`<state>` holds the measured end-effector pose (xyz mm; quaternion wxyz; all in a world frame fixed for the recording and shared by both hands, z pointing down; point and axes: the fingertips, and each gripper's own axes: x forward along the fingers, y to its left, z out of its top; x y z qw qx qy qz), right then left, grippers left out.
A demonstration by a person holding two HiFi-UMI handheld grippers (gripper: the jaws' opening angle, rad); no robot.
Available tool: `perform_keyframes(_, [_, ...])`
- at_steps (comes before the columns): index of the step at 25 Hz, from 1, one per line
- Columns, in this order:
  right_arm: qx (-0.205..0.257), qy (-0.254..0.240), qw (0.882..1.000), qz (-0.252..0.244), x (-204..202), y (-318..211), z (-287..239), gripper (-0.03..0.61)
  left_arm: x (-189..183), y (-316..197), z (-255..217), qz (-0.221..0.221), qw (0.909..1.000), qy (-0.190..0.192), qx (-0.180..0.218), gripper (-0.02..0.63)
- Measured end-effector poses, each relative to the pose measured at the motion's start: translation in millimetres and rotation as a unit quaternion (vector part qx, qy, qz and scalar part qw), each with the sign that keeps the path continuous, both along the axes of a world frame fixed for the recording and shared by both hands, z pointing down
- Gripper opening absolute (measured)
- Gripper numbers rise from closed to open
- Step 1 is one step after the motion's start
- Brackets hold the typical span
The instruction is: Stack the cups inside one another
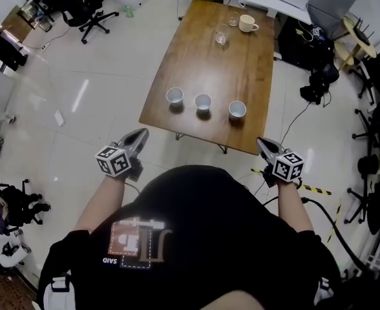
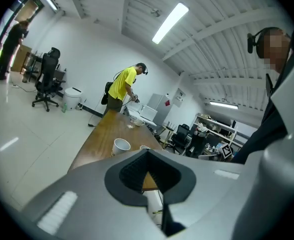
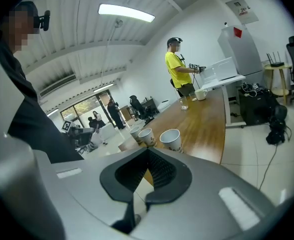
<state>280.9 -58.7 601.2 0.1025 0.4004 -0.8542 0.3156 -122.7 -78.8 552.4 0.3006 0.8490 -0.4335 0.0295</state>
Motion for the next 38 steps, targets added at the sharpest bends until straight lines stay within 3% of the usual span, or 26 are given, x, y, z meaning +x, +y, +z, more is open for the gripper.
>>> perform_keyframes(5, [-0.004,0.003,1.0,-0.013,11.6,-15.8,13.2,0.014,27.5,-8.3,5.0,0.015,0.9997,-0.014,-0.011,0.002])
perform_keyframes(9, [0.004,0.011,1.0,-0.028,-8.8,-25.0,10.7,0.014,24.4,-23.5,10.4,0.03,0.9993,-0.019,-0.016,0.002])
perform_keyframes(17, [0.052,0.094,0.99,-0.096,-126.6,-63.6,-7.0,0.017,-6.3,-62.8,30.2,0.112,0.9936,-0.011,-0.011,0.002])
perform_keyframes(21, [0.061,0.135,0.978,-0.149,-182.7,-81.6,-7.6,0.074,-21.2,-80.0,33.2,0.127,0.9919,-0.005,-0.007,0.002])
perform_keyframes(26, [0.095,0.222,0.937,-0.251,-251.6,-108.7,2.9,0.096,-56.8,-80.9,38.7,0.104,0.9945,-0.003,-0.018,0.002])
perform_keyframes(31, [0.117,0.317,0.873,-0.352,-302.7,-131.3,36.8,0.104,-88.5,-64.3,44.2,0.065,0.9972,-0.014,-0.036,0.002])
perform_keyframes(38, [0.112,0.43,0.791,-0.421,-329.8,-145.4,89.1,0.117,-122.0,-41.5,49.7,0.015,0.9982,-0.022,-0.053,0.002])
